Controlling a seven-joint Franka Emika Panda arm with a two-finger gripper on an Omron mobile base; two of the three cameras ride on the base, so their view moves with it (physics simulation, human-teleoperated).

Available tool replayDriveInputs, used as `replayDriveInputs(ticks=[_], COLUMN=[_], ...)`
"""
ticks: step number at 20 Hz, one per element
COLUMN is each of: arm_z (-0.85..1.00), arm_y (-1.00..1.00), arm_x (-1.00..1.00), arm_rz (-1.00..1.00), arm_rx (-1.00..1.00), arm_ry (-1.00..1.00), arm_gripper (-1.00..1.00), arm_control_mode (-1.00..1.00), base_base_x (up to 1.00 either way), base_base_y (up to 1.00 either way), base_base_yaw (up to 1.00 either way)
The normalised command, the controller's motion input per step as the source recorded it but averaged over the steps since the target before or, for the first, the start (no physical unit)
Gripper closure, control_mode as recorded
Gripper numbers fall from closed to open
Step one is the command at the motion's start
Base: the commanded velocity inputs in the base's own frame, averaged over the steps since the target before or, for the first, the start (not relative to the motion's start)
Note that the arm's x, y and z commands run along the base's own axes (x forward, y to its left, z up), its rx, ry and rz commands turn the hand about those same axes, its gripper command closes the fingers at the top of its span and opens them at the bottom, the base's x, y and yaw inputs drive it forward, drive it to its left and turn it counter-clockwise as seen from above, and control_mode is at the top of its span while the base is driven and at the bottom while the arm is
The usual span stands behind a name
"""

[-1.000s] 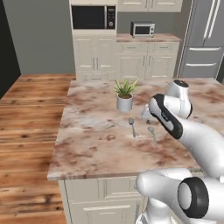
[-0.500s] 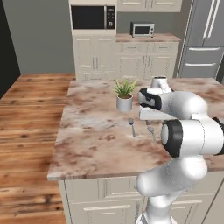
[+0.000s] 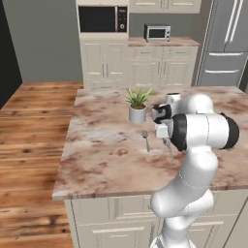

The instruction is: Organize the utensils by type. Pick up the wooden spoons from the counter and place them in the open cabinet. Then pick up the metallic utensils from the counter and place them in the open drawer.

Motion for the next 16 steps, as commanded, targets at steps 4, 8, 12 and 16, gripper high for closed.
replayDriveInputs(ticks=[4,8,12,16], arm_z=[-0.39,-0.23,-0.23,-0.28], arm_y=[-0.06,0.0,0.0,0.0], arm_x=[0.01,0.06,0.18,0.17], arm_rz=[0.0,0.0,0.0,0.0], arm_rx=[0.0,0.0,0.0,0.0], arm_ry=[-0.09,-0.03,0.0,0.0], arm_gripper=[-1.0,-1.0,-1.0,-1.0], arm_control_mode=[-1.0,-1.0,-1.0,-1.0], base_base_x=[0.0,0.0,0.0,0.0], base_base_y=[0.0,0.0,0.0,0.0], base_base_yaw=[0.0,0.0,0.0,0.0])
